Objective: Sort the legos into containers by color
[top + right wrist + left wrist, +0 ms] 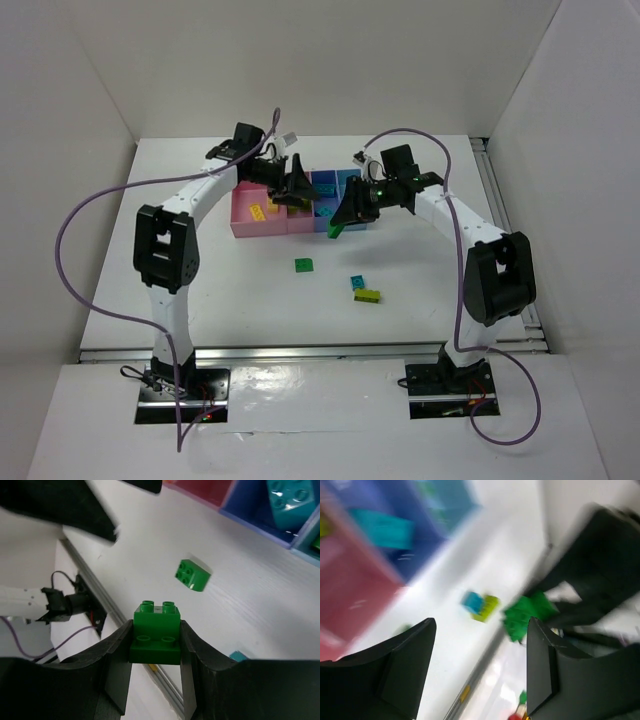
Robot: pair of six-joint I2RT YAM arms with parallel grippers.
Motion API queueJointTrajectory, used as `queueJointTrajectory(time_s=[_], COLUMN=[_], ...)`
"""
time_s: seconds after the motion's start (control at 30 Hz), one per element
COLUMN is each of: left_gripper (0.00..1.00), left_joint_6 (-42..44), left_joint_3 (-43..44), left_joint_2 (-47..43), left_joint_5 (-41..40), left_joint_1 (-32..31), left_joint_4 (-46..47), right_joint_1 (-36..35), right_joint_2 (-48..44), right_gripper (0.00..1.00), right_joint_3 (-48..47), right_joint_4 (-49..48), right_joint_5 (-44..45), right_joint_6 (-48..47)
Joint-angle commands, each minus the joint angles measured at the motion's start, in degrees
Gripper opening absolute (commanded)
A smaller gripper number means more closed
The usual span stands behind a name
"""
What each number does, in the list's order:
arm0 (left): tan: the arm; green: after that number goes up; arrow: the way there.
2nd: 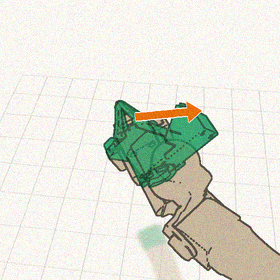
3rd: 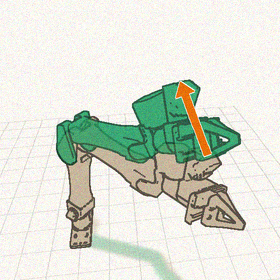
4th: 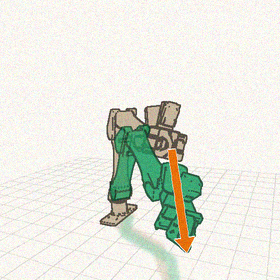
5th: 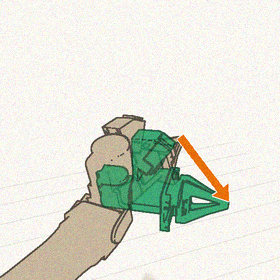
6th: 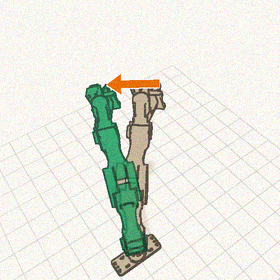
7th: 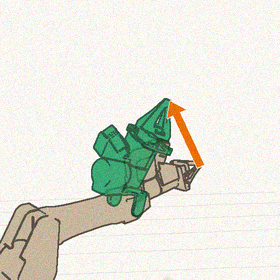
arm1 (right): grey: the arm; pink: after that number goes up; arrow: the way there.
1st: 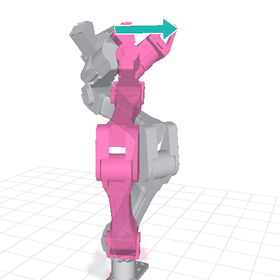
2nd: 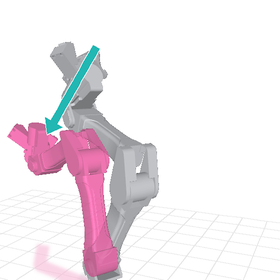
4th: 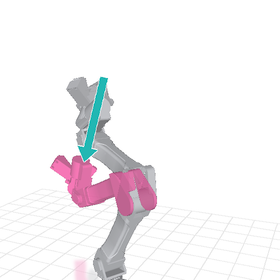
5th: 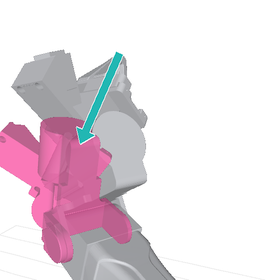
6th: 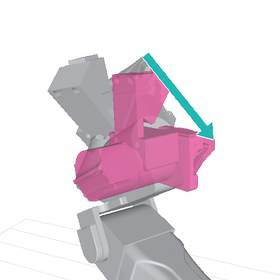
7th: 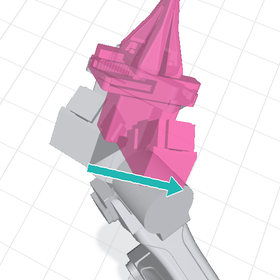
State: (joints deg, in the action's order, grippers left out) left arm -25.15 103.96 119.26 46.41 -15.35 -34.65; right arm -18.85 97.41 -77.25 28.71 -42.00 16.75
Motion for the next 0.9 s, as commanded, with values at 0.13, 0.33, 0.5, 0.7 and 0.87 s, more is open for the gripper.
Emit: queueJointTrajectory(time_s=[0.13, 0.33, 0.5, 0.7, 0.87], left_gripper=[0.77, 0.75, 0.71, 0.57, 0.32], left_joint_6=[6.4, 10.1, 10.6, 10.6, 11.3], left_joint_3=[-9.4, -12.1, -13.2, -12.6, -12.6], left_joint_2=[-6.2, -5.7, -5.1, -4.0, -4.0], left_joint_5=[30.0, 35.6, 40.6, 42.4, 43.6], left_joint_1=[-1.0, -3.4, -3.9, -4.9, -4.9], left_joint_4=[13.1, 13.1, 14.6, 15.8, 15.8], right_joint_1=[0.7, 0.7, 0.7, 0.7, 1.3], right_joint_2=[-0.6, -0.1, 0.4, 0.4, 0.9], right_gripper=[0.26, 0.26, 0.26, 0.26, 0.26], right_joint_3=[-3.5, -4.1, -3.6, -2.2, -1.7], right_joint_4=[-0.2, -0.2, -0.9, -4.4, -4.9], right_joint_5=[-16.7, -19.4, -21.5, -23.7, -24.4], right_joint_6=[-4.2, -4.7, -4.2, -2.7, -2.0])
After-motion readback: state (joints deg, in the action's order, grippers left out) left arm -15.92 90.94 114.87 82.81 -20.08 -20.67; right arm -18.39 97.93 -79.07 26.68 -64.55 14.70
